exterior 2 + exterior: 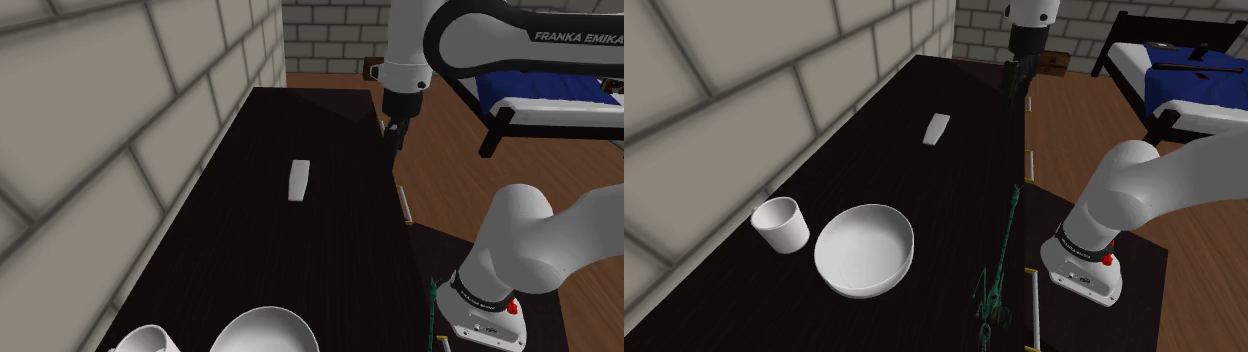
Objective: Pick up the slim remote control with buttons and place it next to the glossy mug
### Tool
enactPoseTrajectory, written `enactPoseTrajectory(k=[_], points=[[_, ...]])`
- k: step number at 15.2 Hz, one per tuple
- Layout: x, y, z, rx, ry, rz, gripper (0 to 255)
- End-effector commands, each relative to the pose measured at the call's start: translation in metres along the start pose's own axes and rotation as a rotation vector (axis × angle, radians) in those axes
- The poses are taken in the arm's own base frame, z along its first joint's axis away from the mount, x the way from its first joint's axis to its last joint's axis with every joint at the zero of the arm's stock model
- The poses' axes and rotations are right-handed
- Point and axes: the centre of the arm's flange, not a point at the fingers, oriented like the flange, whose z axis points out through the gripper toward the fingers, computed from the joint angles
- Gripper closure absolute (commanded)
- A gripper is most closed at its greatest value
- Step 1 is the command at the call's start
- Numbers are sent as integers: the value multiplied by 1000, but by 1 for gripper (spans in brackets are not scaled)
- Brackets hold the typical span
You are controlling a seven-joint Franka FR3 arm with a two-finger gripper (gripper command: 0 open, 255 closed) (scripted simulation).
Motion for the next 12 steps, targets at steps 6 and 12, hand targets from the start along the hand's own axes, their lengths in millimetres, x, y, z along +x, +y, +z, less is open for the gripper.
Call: enactPoseTrajectory(k=[6,12], points=[[53,-12,33,1,16,198,0],[120,-12,71,2,36,435,0]])
